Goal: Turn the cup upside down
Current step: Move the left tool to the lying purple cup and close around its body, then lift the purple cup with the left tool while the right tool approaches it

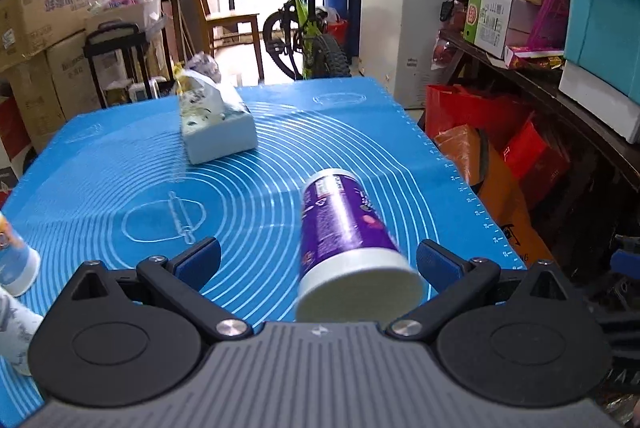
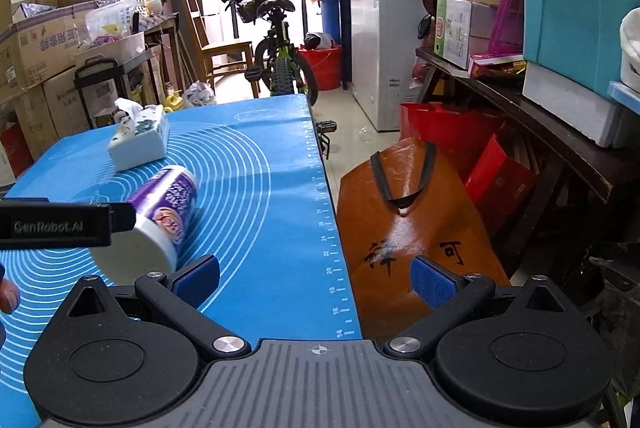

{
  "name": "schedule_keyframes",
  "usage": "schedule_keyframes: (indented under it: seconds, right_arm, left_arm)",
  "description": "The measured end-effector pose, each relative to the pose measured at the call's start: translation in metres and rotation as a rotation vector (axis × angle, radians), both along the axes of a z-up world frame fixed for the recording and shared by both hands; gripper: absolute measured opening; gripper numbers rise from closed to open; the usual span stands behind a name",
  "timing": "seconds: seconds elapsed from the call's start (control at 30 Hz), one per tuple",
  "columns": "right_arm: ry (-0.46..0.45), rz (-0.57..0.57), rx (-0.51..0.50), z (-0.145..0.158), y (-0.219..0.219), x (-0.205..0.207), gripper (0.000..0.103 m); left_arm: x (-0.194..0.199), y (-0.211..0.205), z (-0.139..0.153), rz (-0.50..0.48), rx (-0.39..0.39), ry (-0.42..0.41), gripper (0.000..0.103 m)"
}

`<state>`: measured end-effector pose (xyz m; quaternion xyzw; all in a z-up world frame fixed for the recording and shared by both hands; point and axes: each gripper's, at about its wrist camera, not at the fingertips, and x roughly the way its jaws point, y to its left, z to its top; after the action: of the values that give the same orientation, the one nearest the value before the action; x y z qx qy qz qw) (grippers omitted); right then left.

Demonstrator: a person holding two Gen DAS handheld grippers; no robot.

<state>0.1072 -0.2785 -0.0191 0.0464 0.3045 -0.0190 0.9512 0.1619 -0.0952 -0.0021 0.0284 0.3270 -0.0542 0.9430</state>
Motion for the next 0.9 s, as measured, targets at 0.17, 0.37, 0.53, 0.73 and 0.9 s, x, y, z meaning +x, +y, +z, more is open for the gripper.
schedule_keyframes:
  seconds: [0.17,0.37,0.53,0.73,0.9]
  right_arm:
    - [0.009,-0.004,0.013,-0.008,-0.003,0.013,0.1]
    - [0.022,-0.004,0.021,-0.014,-0.003,0.018,0.1]
    - [0.019,0.002,0.018,-0.014,-0.002,0.016,0.1]
    - [0.009,0.004,0.024,-0.008,-0.001,0.012,0.1]
    - [0.001,0.017,0.029,-0.002,0.008,0.005,0.1]
  left_arm:
    - [0.023,-0.013,-0.01,0.003,0.02,0.068,0.103]
    - [0.04,-0.027,-0.028,-0.012,0.085,0.165,0.09]
    - [0.039,-0.024,-0.03,-0.04,0.088,0.193,0.077]
    - [0.032,-0.011,-0.024,-0.037,0.092,0.181,0.074]
    - [0.014,0.013,-0.02,-0.01,0.102,0.17,0.074]
